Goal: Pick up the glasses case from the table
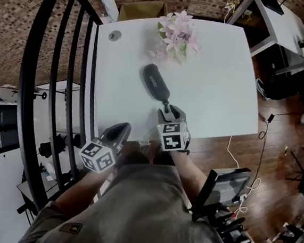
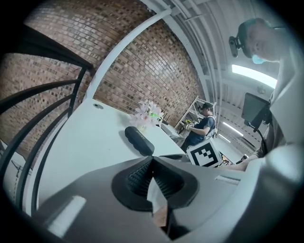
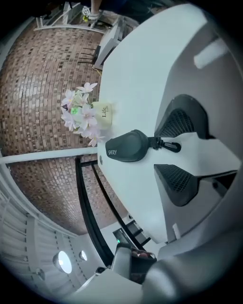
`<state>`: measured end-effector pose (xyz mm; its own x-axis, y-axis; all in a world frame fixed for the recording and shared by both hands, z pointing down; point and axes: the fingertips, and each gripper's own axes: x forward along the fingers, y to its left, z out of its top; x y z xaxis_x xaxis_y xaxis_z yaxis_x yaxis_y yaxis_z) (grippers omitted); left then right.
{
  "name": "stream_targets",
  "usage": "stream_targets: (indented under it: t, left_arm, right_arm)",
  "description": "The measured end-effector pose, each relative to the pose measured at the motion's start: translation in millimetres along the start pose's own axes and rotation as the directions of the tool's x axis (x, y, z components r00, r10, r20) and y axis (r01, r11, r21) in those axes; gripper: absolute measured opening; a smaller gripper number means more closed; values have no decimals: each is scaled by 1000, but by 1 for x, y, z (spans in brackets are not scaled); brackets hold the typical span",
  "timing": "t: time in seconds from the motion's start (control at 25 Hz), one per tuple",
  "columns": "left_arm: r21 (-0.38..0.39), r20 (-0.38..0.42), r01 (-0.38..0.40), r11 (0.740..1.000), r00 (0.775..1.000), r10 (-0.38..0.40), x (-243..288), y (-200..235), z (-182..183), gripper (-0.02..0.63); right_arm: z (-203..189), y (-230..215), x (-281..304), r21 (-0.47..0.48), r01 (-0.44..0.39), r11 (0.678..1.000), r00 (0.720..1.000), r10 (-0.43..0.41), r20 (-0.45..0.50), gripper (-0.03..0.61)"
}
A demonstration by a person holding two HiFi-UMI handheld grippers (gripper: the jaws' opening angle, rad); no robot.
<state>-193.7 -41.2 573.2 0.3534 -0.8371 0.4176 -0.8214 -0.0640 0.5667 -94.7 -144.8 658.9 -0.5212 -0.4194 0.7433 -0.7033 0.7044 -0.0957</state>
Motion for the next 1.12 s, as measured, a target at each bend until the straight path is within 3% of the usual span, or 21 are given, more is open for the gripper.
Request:
stream_targets:
  t: [0.16,0.44,0.68,0.76,1.12]
  left_arm:
    - [-17,-13,-30,999,999,30,0,12,-5,2]
    - [-31,-17,-48,998,999,47,-2,23,-3,2]
    - [-28,-21,-38,999,999,37,4,21,0,2]
    - [-28,-22,-36,999,999,36,5,19,0,2]
    - [-14,-21,-19,1000,1000,19,13,9,3,2]
  right_arm:
    - [-2,-10,20,-42,27,999,999,-28,-19,215]
    - [-1,-7,28,-124,19,992,999,-23,-28,202]
    - [0,-9,31,-86,-5,996,1000,4,-16,183]
    - [0,-7,30,-97,-13,995,1000,11,-20,126]
    - [11,-6,15,-115,-38,993,999,41,24,123]
